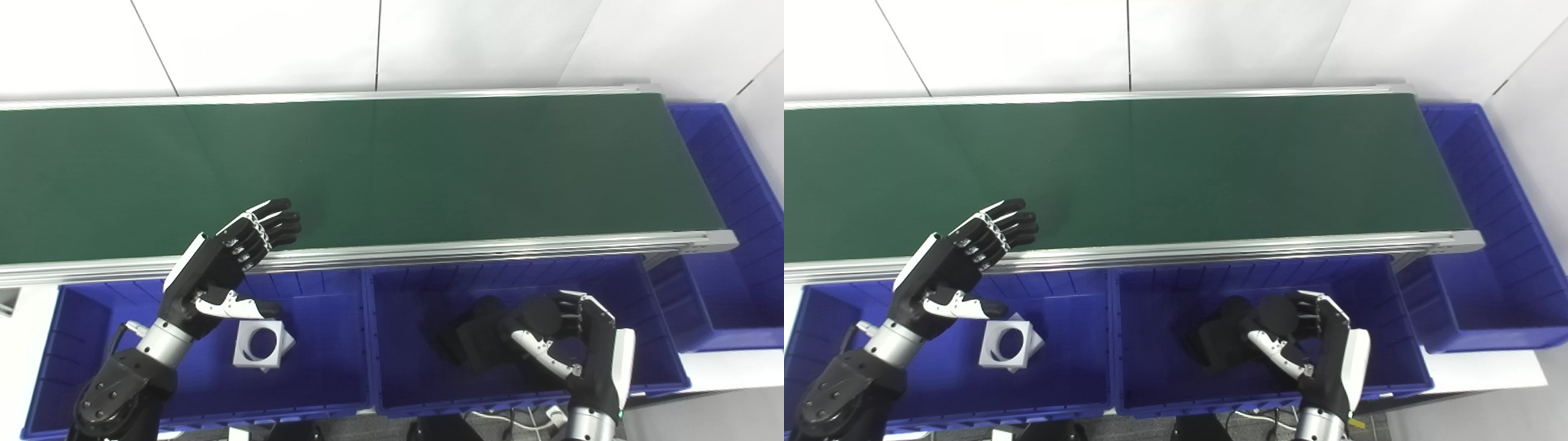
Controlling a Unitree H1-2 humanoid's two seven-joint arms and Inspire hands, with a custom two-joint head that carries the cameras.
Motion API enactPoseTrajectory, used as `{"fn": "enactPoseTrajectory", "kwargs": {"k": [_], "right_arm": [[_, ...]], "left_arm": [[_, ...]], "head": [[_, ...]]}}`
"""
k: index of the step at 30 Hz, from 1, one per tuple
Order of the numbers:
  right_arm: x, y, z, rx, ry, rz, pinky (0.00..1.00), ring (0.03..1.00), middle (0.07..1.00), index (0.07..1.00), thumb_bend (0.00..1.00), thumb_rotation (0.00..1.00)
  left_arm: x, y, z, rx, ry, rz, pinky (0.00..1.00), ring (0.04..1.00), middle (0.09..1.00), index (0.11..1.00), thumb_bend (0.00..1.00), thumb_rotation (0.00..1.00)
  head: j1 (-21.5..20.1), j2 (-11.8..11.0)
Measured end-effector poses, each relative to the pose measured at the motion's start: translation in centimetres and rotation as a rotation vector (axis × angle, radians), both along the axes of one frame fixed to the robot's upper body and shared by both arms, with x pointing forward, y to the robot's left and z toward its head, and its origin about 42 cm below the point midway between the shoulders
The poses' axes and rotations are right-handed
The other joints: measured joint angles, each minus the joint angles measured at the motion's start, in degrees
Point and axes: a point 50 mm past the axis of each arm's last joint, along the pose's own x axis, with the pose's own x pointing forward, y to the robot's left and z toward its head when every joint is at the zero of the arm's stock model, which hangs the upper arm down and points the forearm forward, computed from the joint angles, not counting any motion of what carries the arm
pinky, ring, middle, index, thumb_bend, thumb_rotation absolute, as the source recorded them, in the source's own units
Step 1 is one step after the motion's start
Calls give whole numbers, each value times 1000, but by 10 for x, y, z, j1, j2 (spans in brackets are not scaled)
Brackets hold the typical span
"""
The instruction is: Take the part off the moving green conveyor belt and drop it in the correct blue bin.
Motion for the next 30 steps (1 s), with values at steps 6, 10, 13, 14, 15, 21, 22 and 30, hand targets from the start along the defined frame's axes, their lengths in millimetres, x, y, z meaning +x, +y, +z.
{"fn": "enactPoseTrajectory", "kwargs": {"k": [6,10,13,14,15,21,22,30], "right_arm": [[0,-3,2,54,43,105,771,848,888,940,828,379],[1,-6,12,46,83,190,850,971,992,997,960,563],[1,-8,15,42,122,239,878,998,1000,1000,998,634],[2,-8,17,40,123,253,896,1000,1000,1000,1000,641],[2,-8,18,38,121,262,898,1000,1000,1000,1000,642],[9,1,41,55,52,289,924,980,992,1000,985,667],[12,7,48,62,20,305,898,958,980,1000,963,682],[50,59,94,105,-193,528,824,884,906,929,802,745]], "left_arm": [[0,-3,1,-4,-1,-2,826,824,828,851,1000,170],[0,-5,0,-9,0,1,827,824,827,851,1000,176],[0,-7,0,-12,0,1,832,826,827,852,1000,181],[0,-7,0,-12,0,1,831,826,826,852,1000,184],[0,-7,0,-12,0,1,831,826,825,851,1000,184],[-1,-8,0,-12,0,1,828,823,823,852,1000,184],[-1,-8,-1,-12,0,0,830,824,824,852,1000,184],[-2,-14,-3,-2,1,-5,832,824,821,851,1000,182]], "head": [[4,0],[5,-2],[11,-3],[14,-4],[14,-4],[27,-11],[35,-13],[84,-31]]}}
